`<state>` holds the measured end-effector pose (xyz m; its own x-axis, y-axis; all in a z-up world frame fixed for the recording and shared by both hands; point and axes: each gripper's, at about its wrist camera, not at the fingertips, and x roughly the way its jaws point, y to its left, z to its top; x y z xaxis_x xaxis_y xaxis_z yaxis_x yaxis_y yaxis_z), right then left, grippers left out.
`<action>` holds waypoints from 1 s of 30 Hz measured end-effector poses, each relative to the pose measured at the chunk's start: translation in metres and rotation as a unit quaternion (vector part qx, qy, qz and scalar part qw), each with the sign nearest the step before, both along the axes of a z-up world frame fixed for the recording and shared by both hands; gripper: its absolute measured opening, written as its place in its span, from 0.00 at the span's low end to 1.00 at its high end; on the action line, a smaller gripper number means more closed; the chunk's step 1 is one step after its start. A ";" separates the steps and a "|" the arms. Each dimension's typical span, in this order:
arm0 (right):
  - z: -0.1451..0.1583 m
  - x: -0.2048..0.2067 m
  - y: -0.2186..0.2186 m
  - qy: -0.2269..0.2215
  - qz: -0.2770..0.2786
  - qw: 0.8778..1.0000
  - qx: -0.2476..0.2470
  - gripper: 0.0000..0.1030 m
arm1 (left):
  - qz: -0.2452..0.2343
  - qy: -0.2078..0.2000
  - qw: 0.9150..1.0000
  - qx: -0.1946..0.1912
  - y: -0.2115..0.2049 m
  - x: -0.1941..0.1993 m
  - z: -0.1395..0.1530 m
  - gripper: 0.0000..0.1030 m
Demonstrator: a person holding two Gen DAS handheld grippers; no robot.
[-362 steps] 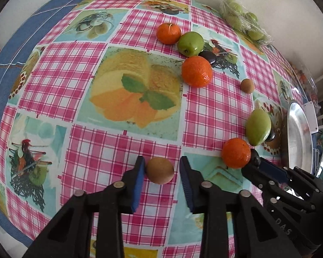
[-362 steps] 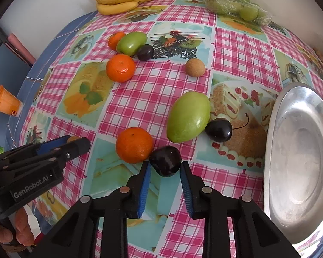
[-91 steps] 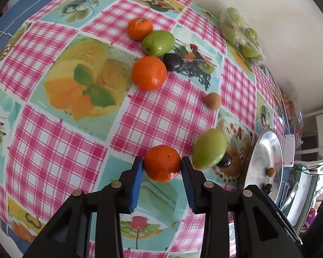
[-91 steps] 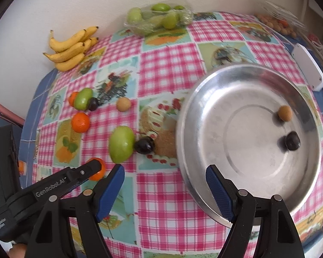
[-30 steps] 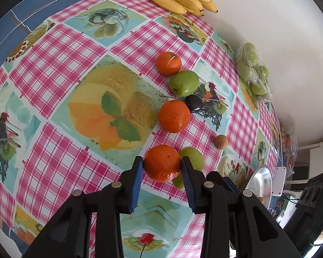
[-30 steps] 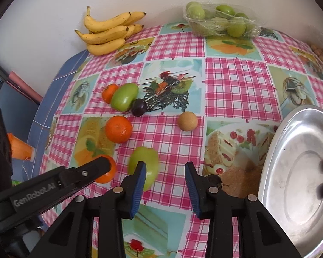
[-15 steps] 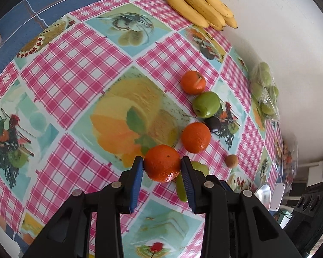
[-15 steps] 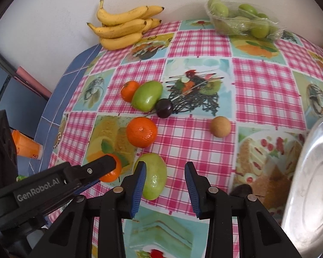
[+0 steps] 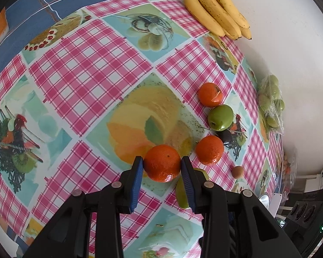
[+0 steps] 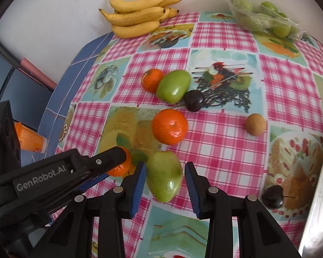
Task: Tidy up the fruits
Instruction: 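Grasp the green pear with the right tool while the left tool holds the orange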
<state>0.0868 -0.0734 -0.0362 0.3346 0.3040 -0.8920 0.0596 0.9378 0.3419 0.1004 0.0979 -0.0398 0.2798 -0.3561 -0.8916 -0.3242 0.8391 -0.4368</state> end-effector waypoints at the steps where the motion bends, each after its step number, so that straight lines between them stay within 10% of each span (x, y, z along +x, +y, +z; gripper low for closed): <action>1: -0.001 0.000 0.002 0.000 0.001 1.000 -0.003 0.39 | 0.001 0.001 1.000 0.000 0.000 0.000 0.000 0.36; 30: -0.007 0.003 0.008 0.002 -0.002 1.000 0.001 0.42 | 0.000 0.004 1.000 0.006 0.001 0.002 -0.004 0.36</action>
<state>0.0896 -0.0650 -0.0431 0.3326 0.3053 -0.8923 0.0640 0.9367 0.3443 0.1020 0.0988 -0.0440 0.2724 -0.3452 -0.8981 -0.3277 0.8443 -0.4239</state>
